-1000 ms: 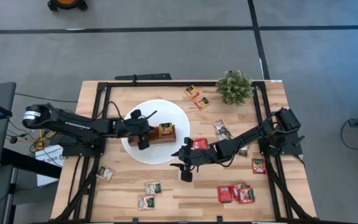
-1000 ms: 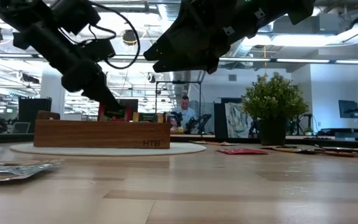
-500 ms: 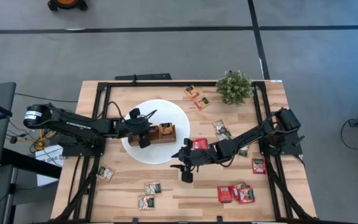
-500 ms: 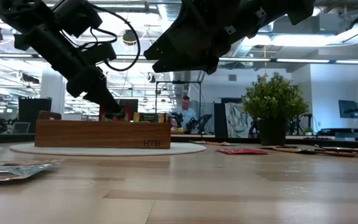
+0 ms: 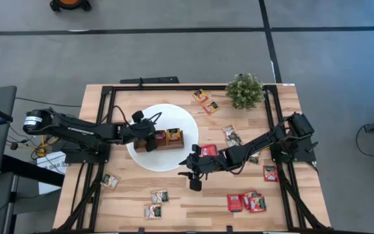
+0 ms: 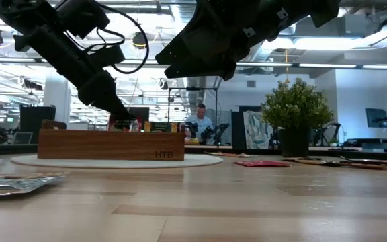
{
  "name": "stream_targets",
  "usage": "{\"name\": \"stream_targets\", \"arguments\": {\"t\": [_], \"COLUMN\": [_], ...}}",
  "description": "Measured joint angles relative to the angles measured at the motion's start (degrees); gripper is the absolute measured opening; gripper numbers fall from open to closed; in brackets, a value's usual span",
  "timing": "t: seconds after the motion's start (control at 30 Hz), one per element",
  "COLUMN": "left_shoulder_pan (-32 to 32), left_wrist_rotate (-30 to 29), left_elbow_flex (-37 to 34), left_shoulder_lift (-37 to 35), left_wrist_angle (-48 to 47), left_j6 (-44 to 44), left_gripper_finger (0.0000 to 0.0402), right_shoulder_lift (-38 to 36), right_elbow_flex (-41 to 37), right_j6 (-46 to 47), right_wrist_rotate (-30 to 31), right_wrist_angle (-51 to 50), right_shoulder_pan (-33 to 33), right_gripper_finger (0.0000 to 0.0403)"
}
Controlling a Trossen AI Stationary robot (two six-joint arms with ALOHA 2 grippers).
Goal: Pick & Place Tea
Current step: Put the red tea bag into the middle section of the wooden organizer, then put the brown tea bag into the left section of the wooden organizer
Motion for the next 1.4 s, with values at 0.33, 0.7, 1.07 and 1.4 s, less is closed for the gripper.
{"name": "stream_targets", "arguments": {"t": [0.33,0.7,1.07,1.4], "left_shoulder_pan": [-6.58,-32.04,-51.3,-51.95], "left_wrist_rotate": [0.09,5.44,6.19,5.69], "left_elbow_flex": [15.36,26.51,26.49,26.47], "left_shoulder_lift": [-6.68,-2.57,21.4,34.13], "left_wrist_angle": [-29.35,-46.01,-35.19,-15.3], "left_j6": [-7.37,-35.5,-53.63,-55.77], "left_gripper_finger": [0.0178,0.0177,0.0177,0.0179], "right_shoulder_lift": [0.0,0.0,0.02,0.02], "right_elbow_flex": [-0.02,-0.02,-0.04,-0.04], "right_j6": [-0.44,-0.46,-0.45,-0.42], "right_wrist_rotate": [0.24,0.24,0.24,0.02], "right_wrist_angle": [-0.06,-5.91,-6.9,-6.06], "right_shoulder_pan": [0.0,-0.02,0.46,0.78], "right_gripper_finger": [0.0167,0.0164,0.0156,0.0152]}}
